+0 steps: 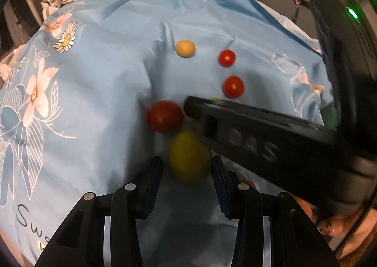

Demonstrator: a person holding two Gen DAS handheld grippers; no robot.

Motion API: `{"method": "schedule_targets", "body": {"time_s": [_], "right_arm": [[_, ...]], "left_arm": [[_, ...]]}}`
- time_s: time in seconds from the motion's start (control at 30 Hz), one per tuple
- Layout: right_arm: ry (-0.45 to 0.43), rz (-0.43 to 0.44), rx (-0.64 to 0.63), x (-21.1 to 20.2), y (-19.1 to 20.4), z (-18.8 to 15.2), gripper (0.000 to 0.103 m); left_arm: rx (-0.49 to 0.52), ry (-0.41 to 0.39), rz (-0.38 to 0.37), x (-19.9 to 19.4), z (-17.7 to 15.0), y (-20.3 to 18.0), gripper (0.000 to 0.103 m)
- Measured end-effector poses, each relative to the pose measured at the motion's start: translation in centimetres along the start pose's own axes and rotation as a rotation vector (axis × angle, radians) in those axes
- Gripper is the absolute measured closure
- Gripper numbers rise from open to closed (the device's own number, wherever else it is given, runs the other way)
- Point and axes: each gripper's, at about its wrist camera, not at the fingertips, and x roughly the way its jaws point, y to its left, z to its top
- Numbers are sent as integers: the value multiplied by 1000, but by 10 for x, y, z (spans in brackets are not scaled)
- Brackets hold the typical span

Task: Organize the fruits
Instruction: 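Move the right gripper to the green plum and close on it, then carry the green plum in the right gripper toward the bowl while the left gripper carries a yellow plum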

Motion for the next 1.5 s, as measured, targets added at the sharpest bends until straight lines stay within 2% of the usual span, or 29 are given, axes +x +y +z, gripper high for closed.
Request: {"method": "schedule_targets", "body": {"time_s": [0.1, 0.3, 0.4, 0.6, 0.87, 0.97, 1.1, 1.37, 1.5], "right_arm": [[6, 13, 13, 0, -1, -1, 64], [-13, 45, 52, -8, -6, -2, 65], [-53, 55, 69, -25, -9, -4, 65], [-160, 61, 114, -71, -19, -14, 65], [-332, 8, 142, -141, -29, -38, 65], [-381, -24, 154, -156, -32, -50, 65], [-427, -20, 173, -171, -38, -60, 65], [-534, -95, 193, -210, -56, -72, 64], [-594, -158, 249, -230, -78, -78, 64]], "left_arm": [[9, -11, -4, 2, 0, -1, 67], [27, -40, 4, -3, -3, -6, 68], [57, -95, 13, -19, -5, -14, 68], [76, -181, -23, -51, -11, -26, 68], [115, -257, -43, -75, -16, -42, 68], [129, -285, -52, -84, -17, -49, 68], [148, -315, -75, -94, -19, -62, 68], [217, -347, -124, -101, -18, -110, 68], [254, -348, -142, -98, -14, -137, 68]]}}
